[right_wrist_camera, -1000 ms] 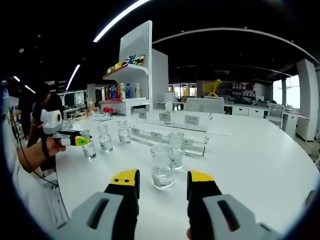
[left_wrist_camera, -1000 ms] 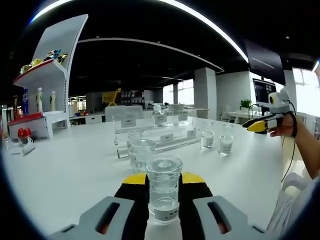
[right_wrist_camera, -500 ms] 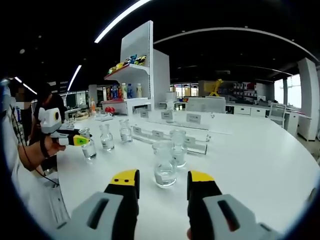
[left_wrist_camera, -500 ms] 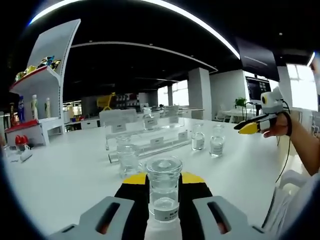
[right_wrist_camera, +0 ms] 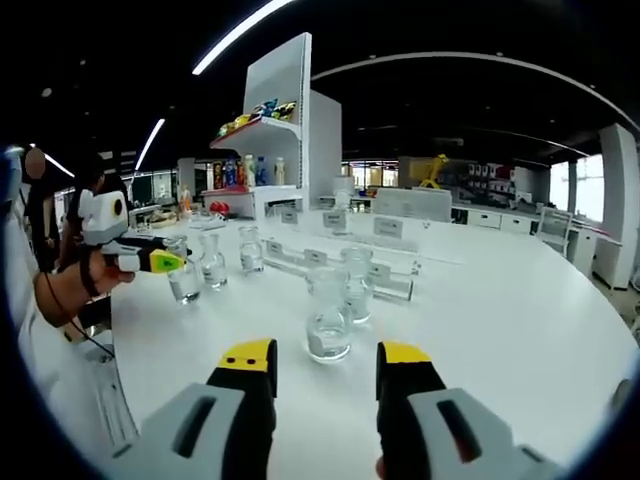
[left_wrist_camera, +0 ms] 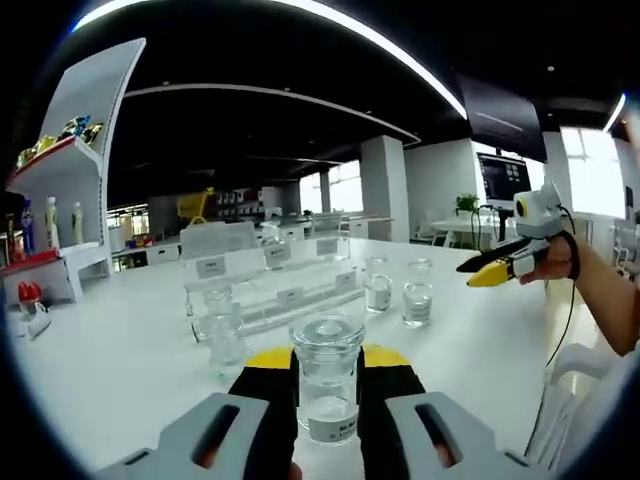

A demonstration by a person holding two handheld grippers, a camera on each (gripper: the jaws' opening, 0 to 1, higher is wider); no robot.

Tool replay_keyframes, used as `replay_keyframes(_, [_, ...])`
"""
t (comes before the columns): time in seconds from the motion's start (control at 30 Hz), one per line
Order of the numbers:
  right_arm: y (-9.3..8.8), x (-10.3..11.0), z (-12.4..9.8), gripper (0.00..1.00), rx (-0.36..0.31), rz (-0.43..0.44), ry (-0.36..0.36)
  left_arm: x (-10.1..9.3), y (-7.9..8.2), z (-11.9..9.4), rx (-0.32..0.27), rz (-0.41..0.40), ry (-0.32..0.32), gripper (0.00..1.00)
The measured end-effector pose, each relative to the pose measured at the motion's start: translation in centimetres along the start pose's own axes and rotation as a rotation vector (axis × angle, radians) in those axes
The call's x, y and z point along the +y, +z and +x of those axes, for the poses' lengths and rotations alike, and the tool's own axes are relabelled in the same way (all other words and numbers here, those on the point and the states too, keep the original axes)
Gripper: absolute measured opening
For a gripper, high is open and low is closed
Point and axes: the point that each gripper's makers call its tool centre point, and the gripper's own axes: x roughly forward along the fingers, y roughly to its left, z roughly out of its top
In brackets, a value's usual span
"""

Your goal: Identify the label on the chemical reagent bottle, grasp the chemical reagent bottle, and place it in the designated position on the reagent rack

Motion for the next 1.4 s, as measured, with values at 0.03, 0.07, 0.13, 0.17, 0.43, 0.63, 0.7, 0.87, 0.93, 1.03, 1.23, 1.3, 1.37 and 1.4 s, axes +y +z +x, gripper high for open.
replay_keyframes(0.03, [0.0,0.0,0.0,0.38,-0.002,0.0,0.0,0.0,0.2,0.2,0.001,-0.007,-0.004,0.22])
replay_keyframes(0.07, [0.1,0.0,-0.1,0.38,-0.005,-0.004,-0.003,-0.1,0.4,0.4,-0.004,-0.012,-0.009,0.22])
replay_keyframes(0.13, [0.3,0.1,-0.2,0.38,-0.015,-0.012,-0.009,-0.2,0.7,1.0,-0.01,0.001,-0.016,0.22])
replay_keyframes(0.17, [0.3,0.1,-0.2,0.37,-0.018,-0.012,-0.009,-0.2,0.9,1.2,-0.009,0.003,-0.016,0.22])
replay_keyframes(0.43, [-0.1,0.5,-0.2,0.37,-0.014,-0.005,0.002,-0.6,2.8,3.4,-0.01,0.012,-0.032,0.22])
replay_keyframes(0.63, [0.1,1.0,-0.5,0.37,-0.026,-0.004,0.006,0.3,3.2,5.1,-0.026,-0.043,-0.017,0.22])
replay_keyframes(0.7, [0.3,1.2,-0.5,0.37,-0.033,0.003,0.017,0.6,3.1,5.6,-0.023,-0.06,-0.012,0.22])
replay_keyframes(0.87, [0.0,1.5,-0.5,0.37,-0.029,-0.002,0.025,0.9,3.1,6.6,-0.02,-0.105,-0.004,0.22])
replay_keyframes(0.93, [-0.2,1.5,-0.5,0.37,-0.031,0.006,0.028,0.9,3.2,7.0,-0.021,-0.109,0.001,0.22])
replay_keyframes(1.03, [-0.4,1.4,-0.4,0.37,-0.032,0.016,0.028,0.8,3.3,7.5,-0.026,-0.113,0.012,0.22])
replay_keyframes(1.23, [-0.4,1.2,-0.3,0.37,-0.033,0.02,0.03,0.3,3.5,9.2,-0.019,-0.071,0.025,0.22])
replay_keyframes(1.3, [-0.3,1.2,-0.3,0.37,-0.035,0.019,0.03,0.3,3.7,9.6,-0.024,-0.05,0.035,0.22])
replay_keyframes(1.37, [-0.3,1.2,-0.3,0.37,-0.036,0.018,0.03,0.2,4.0,10.2,-0.034,-0.009,0.055,0.22])
replay_keyframes(1.4, [-0.3,1.2,-0.3,0.37,-0.035,0.016,0.03,0.1,4.1,10.4,-0.037,-0.012,0.056,0.22])
